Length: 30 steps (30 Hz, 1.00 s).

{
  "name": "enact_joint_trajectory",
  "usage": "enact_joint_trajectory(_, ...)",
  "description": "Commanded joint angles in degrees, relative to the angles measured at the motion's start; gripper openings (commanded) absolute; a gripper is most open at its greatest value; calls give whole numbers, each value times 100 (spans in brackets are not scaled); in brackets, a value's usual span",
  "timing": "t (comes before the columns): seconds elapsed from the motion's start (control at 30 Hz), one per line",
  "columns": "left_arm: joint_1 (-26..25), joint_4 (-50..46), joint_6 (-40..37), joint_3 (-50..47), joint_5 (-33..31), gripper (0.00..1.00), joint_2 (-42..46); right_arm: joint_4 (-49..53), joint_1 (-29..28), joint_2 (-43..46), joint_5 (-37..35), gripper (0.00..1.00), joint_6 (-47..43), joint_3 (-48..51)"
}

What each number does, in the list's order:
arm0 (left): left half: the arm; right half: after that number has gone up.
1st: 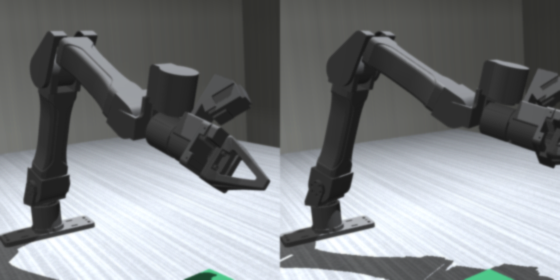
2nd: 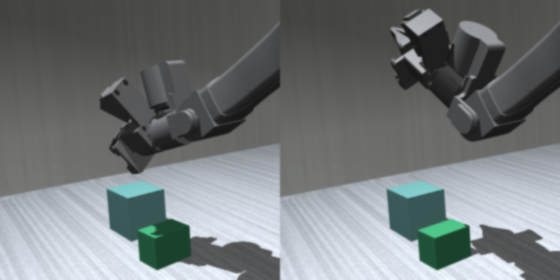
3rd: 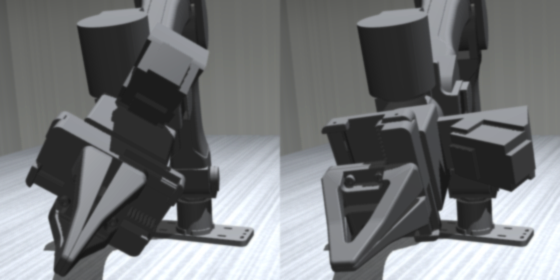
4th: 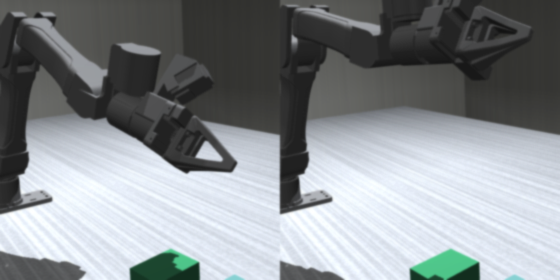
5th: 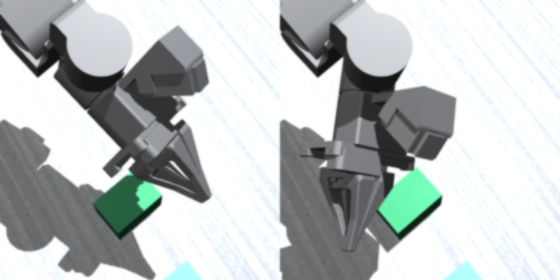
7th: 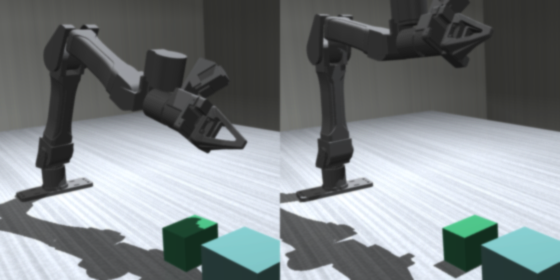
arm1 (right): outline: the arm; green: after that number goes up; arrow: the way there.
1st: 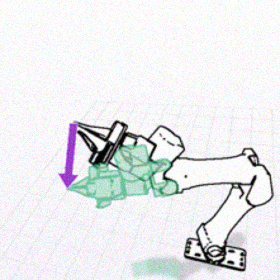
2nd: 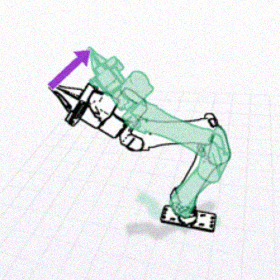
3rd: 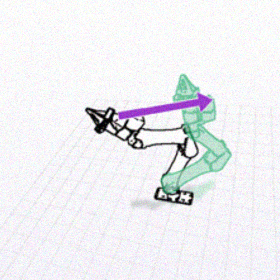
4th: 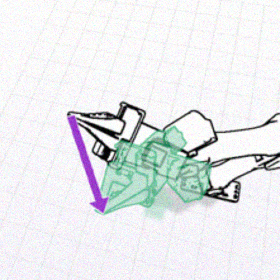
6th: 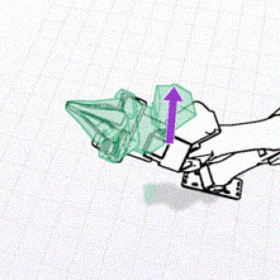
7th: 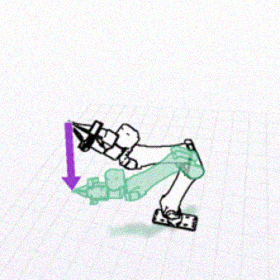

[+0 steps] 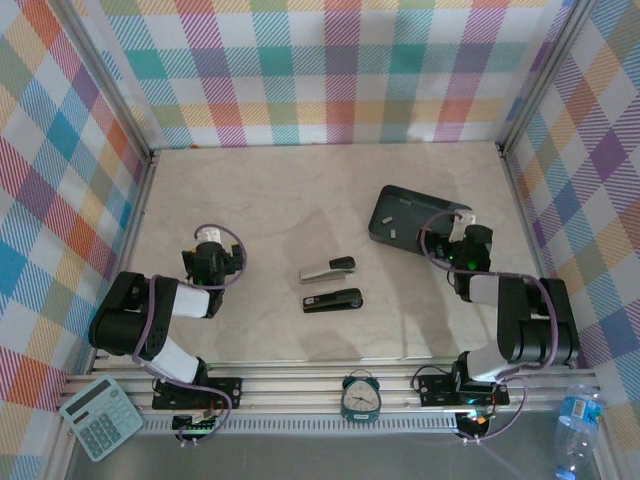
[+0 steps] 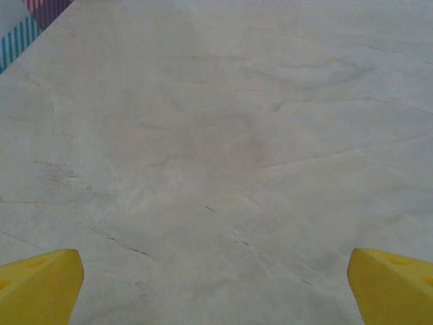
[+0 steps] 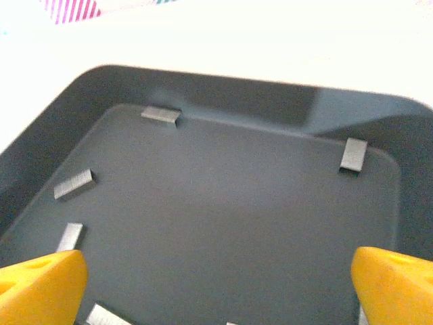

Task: Load the staples into the stapler

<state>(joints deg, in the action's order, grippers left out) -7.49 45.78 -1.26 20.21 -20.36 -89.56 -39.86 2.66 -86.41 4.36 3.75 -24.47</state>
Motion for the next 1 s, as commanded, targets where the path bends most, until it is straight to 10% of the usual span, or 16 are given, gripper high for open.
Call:
enact_joint_trajectory(0.0,230,153,287,274,346,100,49,-891,-66,-193,209,99,-237,122)
enact_joint_trajectory(0.97,195,186,235,287,335,100,30,-713,-160,-163,47,99,-277,57)
